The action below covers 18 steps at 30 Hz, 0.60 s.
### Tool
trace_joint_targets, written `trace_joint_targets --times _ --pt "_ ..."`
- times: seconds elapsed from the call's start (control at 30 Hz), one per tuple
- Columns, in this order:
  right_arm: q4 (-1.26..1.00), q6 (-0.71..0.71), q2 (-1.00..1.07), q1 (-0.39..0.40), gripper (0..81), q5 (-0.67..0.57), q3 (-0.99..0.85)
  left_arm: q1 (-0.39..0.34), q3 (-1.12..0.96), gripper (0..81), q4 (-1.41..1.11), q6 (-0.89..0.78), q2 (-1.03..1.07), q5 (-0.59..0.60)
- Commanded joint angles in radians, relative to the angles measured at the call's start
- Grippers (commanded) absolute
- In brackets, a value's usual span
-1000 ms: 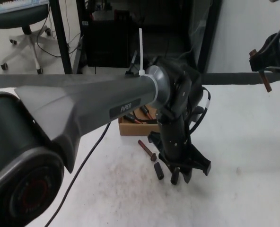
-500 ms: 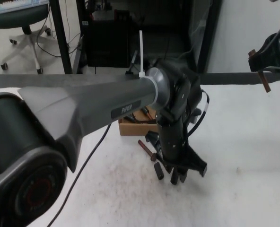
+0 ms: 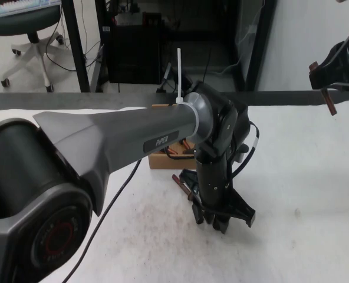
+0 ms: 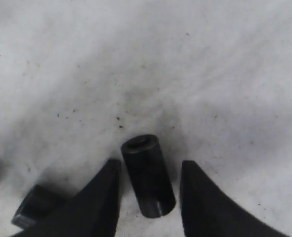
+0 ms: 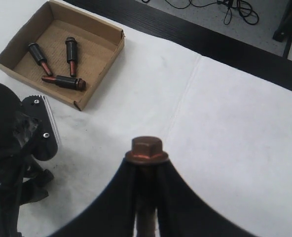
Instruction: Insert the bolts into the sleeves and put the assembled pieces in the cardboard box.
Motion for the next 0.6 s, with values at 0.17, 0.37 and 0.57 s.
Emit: trace_joint_targets --times 0.17,0.37,0.57 --pt "-0.006 0.002 -0.012 -0.001 0.8 -0.015 -0.003 0.003 0.003 0.3 -0.011 0.108 0.014 -0.014" --pt "-0.107 0.141 -0.012 -0.024 0.8 -0.11 -0.003 0.005 0.005 0.3 -0.072 0.108 -0.081 -0.014" --pt "-0.272 0.363 -0.012 -0.114 0.8 -0.314 -0.003 0.027 0.022 0.3 -0.202 0.101 -0.31 -0.014"
